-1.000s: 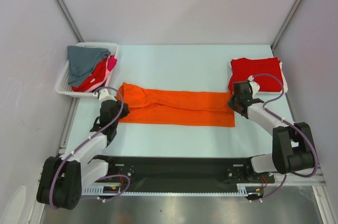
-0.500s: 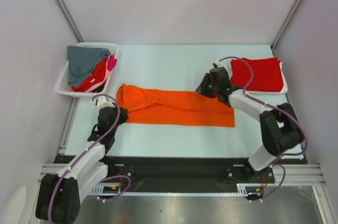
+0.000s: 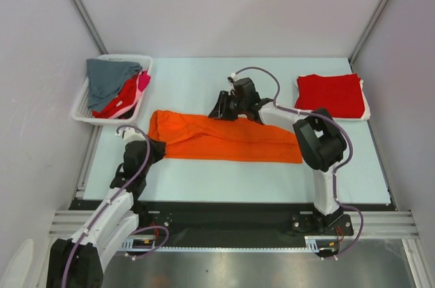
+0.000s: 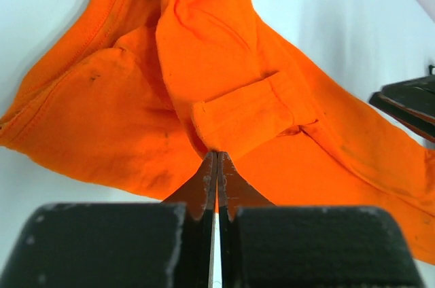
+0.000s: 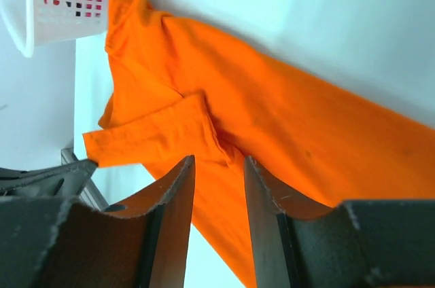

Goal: Fold and stack the t-shirts
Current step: Fold the tshirt

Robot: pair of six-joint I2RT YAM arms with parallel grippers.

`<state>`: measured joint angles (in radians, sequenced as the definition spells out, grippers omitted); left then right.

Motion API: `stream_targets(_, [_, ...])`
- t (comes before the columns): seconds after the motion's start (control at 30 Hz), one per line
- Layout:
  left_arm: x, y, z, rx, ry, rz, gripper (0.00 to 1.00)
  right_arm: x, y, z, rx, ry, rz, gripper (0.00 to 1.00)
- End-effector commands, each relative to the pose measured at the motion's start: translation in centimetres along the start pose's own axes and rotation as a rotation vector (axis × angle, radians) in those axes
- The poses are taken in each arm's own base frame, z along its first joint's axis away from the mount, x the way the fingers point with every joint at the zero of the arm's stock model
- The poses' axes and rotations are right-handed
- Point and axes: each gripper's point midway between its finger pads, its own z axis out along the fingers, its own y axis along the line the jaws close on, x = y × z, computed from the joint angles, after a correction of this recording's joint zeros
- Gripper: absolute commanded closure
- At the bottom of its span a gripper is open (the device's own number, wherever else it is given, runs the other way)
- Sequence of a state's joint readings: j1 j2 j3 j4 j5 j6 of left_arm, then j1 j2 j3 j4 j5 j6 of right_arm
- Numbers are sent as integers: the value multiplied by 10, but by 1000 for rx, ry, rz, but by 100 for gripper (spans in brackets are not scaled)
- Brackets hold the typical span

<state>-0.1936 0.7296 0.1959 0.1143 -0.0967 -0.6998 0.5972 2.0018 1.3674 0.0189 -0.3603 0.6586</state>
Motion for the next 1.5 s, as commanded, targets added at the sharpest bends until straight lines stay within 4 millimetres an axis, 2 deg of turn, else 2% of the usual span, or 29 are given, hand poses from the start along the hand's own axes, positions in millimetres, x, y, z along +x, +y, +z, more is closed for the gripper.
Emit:
stream_targets(0.0, [8,-1,-7,17,18,-27,100,-1,32,12,-137,51,-31,60])
stream_targets(0.1, [11,3,-10,2,23,-31,100,2,37,30,-170,92,-19,60])
stream_targets(0.13, [14,4,-11,-2,33,-34,100,9,34,38,-182,121,-4,60])
stream_targets(0.2, [19,5,-11,0,47,-39,100,8,42,45,-217,136,16,62])
stream_targets(0.23, [21,4,-12,2,55,-47,100,16,38,54,-226,160,29,63])
stream_targets(0.33, [28,4,-12,-3,70,-53,100,17,39,65,-253,170,64,64])
stream_targets(0.43, [30,6,-11,-15,72,-45,100,22,28,81,-244,185,102,65])
stream_targets(0.47, [31,6,-11,-17,71,-43,100,28,17,89,-227,196,122,66])
stream_targets(0.6, [39,6,-10,-29,103,-46,99,30,-4,104,-176,182,173,68])
stream_targets(0.73, [43,2,-11,-23,115,-49,90,34,-15,108,-158,186,193,69])
stream_targets(0.8, [34,-8,-13,8,85,-45,72,33,-19,107,-153,184,195,68])
stream_targets(0.83, [32,-6,-16,-2,90,-18,65,33,-18,106,-157,182,191,68])
stream_targets(0.87, [20,-15,-18,11,64,-9,54,31,-19,104,-159,180,190,66])
stream_targets(0.9, [10,-18,-21,14,36,-3,47,29,-18,103,-167,181,188,66])
stream_targets(0.93, [5,-15,-22,-11,22,14,37,26,-15,101,-173,176,182,65])
stream_targets(0.97, [-9,-24,-23,-4,-4,19,34,25,-15,99,-178,178,178,65])
stream_targets(1.0, [-17,-25,-23,-16,-12,25,32,25,-12,98,-187,180,166,65])
stream_targets(1.03, [-13,-20,-17,-54,26,53,32,24,-11,97,-187,179,161,64])
stream_targets(1.07, [-27,-34,-16,-35,22,54,31,22,-8,95,-191,175,154,64])
stream_targets(1.1, [-32,-31,-11,-62,26,60,31,22,-7,93,-196,177,149,64])
stream_targets(1.13, [-27,-25,0,-106,62,80,32,20,-3,92,-203,171,141,64])
stream_targets(1.17, [-39,-32,5,-109,39,83,32,19,-1,90,-206,168,139,64])
stream_targets(1.2, [-42,-33,12,-120,36,90,32,17,-1,89,-208,163,136,64])
stream_targets(1.23, [-49,-38,19,-108,11,98,33,17,1,89,-210,164,135,64])
stream_targets(1.37, [-66,-38,50,-176,-43,119,37,16,3,87,-216,158,130,65])
stream_targets(1.47, [-80,-39,63,-220,-78,134,43,17,4,87,-217,158,126,66])
